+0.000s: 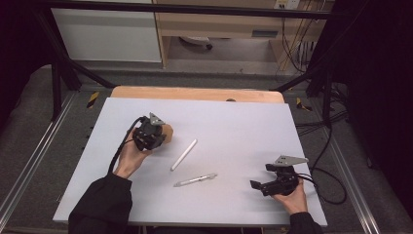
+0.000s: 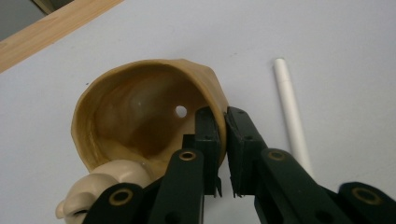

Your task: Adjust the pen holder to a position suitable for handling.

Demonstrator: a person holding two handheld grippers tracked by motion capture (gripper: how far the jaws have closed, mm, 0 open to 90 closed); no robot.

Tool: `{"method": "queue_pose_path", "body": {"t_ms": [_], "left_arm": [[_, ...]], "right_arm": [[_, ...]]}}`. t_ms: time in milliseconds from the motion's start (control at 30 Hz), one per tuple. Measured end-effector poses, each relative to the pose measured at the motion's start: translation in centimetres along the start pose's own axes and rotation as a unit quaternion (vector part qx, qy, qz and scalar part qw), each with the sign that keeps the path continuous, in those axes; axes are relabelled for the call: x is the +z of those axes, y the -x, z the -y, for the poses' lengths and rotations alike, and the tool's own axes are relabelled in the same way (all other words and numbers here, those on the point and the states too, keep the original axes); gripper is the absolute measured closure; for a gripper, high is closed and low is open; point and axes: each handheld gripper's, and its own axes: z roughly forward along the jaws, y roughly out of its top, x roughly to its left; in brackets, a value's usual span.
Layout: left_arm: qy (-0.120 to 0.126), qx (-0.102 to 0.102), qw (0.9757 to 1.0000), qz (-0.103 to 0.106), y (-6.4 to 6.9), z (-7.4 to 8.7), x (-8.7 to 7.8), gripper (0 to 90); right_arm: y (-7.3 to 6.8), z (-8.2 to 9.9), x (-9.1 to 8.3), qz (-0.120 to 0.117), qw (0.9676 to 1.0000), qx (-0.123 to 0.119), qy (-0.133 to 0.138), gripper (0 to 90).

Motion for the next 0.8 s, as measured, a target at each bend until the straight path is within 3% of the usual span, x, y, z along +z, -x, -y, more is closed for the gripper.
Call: {"method": "queue_pose_path", "body": {"t_ms": [167,400,667,800], "left_arm": [[-0.010,0.003,0.9999,0.004,1.4,-1.3,1.4,83.3],[-0.022,0.000,0.9997,0.005,2.5,-2.0,2.8,83.3],[-0.034,-0.001,0.9994,0.003,2.7,-2.8,3.4,83.2],[-0.027,-0.009,0.9995,0.011,2.4,-3.0,3.7,82.7]], "right_arm": [[0.0,0.0,0.0,-0.001,1.0000,-0.001,0.000,0.6],[0.0,0.0,-0.1,-0.003,1.0000,-0.002,0.000,0.6],[0.0,0.0,0.0,-0.002,1.0000,0.000,0.000,0.6],[0.0,0.0,0.0,-0.002,1.0000,0.000,0.000,0.6]]}}
